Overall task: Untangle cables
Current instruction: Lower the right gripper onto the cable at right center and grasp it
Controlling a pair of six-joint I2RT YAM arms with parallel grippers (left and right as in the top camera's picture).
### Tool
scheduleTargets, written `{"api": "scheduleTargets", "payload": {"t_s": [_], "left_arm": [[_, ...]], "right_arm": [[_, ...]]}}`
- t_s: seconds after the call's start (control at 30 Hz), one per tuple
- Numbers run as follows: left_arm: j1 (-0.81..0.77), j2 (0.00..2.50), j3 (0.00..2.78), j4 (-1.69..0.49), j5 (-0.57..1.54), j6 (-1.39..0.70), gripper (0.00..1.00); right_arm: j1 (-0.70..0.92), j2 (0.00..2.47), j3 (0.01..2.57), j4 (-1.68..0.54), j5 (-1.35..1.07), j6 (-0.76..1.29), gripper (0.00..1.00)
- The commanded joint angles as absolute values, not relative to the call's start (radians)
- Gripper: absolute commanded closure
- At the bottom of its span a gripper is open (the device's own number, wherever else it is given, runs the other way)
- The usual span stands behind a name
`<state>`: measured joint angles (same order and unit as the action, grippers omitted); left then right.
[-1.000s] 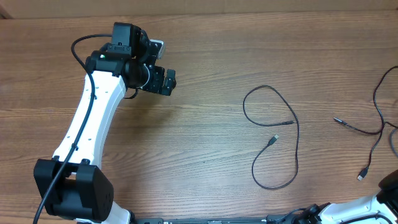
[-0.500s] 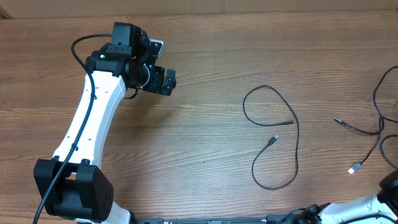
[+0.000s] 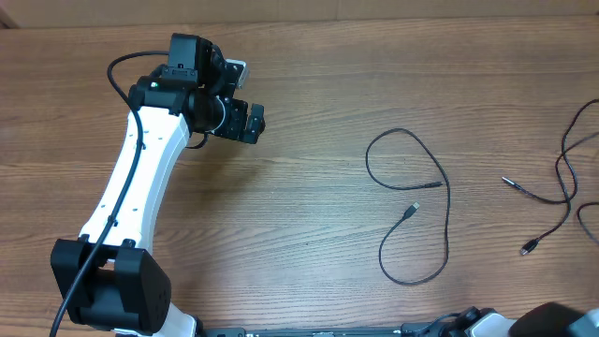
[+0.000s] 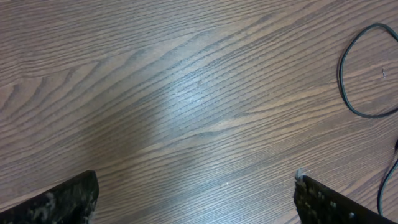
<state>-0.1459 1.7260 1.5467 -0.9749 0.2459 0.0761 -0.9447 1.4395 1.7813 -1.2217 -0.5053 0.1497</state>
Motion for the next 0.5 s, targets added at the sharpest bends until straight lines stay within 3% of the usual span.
{"api": "scheduleTargets", "payload": {"t_s": [0.0, 0.17, 0.47], "left_arm": [[-0.142, 1.705, 1.547, -0.975, 0.244, 0.059, 0.01], [-0.142, 1.705, 1.547, -0.975, 0.244, 0.059, 0.0], [-0.142, 1.705, 1.547, -0.975, 0.244, 0.059, 0.0]], "right_arm": [[-0.832, 1.43, 1.794, -1.258, -0.653, -0.037, 0.04], [-0.63, 1.462, 1.792, -1.366, -0.587, -0.162, 0.03], [-0.342, 1.57, 1.647, -1.465, -0.333, -0.076, 0.0]]}}
